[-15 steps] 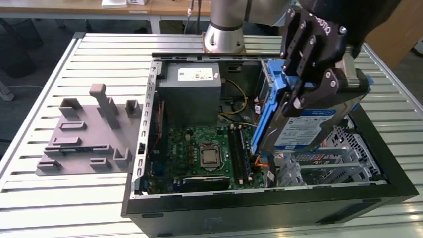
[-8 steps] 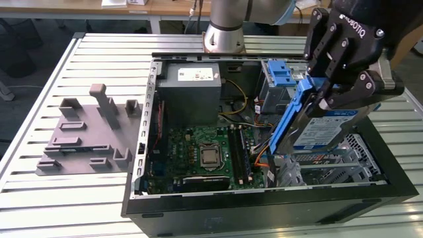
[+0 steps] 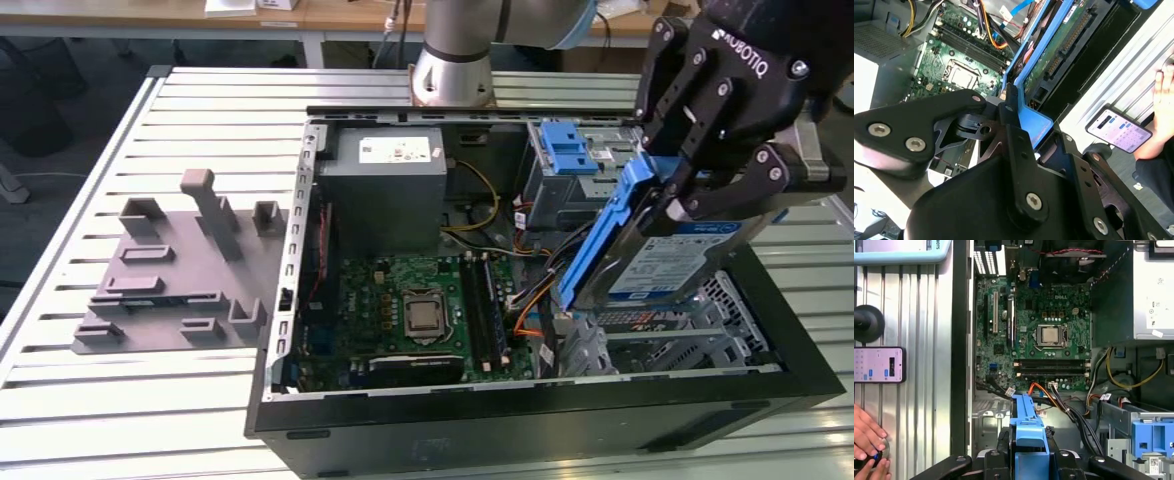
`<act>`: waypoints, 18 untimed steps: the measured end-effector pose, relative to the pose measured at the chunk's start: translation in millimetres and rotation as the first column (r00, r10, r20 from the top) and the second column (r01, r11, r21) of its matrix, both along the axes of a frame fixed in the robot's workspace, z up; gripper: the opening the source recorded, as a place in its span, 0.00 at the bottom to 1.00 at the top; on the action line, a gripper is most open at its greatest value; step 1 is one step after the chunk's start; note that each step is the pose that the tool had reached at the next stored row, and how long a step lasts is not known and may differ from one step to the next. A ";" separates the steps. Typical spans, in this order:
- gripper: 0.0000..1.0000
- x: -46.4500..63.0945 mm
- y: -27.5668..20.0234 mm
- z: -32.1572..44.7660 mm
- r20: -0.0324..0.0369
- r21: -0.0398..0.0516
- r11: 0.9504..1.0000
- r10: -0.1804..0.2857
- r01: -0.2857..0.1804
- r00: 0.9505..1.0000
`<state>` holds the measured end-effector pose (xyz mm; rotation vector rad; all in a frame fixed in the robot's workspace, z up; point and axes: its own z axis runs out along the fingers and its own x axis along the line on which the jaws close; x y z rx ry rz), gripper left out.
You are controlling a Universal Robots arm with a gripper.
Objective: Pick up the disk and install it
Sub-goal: 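Insert the disk into the insertion slot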
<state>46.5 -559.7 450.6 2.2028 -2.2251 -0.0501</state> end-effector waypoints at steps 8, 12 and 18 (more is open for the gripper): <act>0.36 7.1 -8.2 -2.2 0.000 0.007 1.000 0.000 0.000 1.000; 0.36 15.5 -8.2 -2.3 0.000 0.008 1.000 0.000 0.000 1.000; 0.36 25.2 -8.9 -4.1 0.000 0.011 1.000 0.000 0.000 1.000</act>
